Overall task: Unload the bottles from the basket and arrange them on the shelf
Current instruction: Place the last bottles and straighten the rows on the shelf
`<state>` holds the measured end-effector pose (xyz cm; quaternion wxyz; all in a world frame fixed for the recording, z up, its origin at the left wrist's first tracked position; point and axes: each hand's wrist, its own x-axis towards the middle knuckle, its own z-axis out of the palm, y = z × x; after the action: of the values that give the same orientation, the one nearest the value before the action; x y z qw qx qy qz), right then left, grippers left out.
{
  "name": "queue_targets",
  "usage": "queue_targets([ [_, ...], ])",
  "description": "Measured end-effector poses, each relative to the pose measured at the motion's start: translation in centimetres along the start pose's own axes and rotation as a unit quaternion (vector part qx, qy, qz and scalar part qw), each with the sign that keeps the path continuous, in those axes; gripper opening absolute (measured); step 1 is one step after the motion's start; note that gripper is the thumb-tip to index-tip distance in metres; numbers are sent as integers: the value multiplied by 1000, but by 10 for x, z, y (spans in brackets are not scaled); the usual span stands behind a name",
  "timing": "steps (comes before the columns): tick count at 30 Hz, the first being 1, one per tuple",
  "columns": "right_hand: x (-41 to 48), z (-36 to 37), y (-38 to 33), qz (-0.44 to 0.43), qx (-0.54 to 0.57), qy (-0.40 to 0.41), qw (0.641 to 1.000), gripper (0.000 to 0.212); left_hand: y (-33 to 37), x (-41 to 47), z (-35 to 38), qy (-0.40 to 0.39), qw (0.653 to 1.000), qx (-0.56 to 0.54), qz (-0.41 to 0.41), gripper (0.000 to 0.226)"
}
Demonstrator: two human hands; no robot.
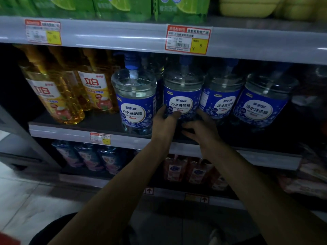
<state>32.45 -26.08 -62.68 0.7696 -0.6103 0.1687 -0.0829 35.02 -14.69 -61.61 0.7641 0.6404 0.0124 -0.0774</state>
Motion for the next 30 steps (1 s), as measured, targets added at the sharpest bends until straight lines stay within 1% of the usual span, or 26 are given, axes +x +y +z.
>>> queue_targets([
  [7, 12, 1, 3, -5, -2, -7, 1000, 69, 0, 12, 2, -9, 1000, -19, -11, 44],
  [10, 13, 1, 2, -7, 0, -10, 1000, 69, 2, 14, 4, -18, 999, -23, -16, 48],
  [19, 21, 9, 4, -6, -10, 0, 1000, 70, -1, 18, 11, -1, 1000, -19, -12, 56],
  [22, 23, 10, 3, -3, -10, 10, 1000, 71, -2, 18, 13, 2, 1000, -28, -4, 52],
  [25, 23, 9, 5, 3, -1, 26, 1000, 76, -3, 16, 12, 19, 999, -36, 1, 47],
  [30, 21, 10, 10, 8, -23, 48, 999, 92, -8, 17, 14, 17, 999, -30, -3, 55],
])
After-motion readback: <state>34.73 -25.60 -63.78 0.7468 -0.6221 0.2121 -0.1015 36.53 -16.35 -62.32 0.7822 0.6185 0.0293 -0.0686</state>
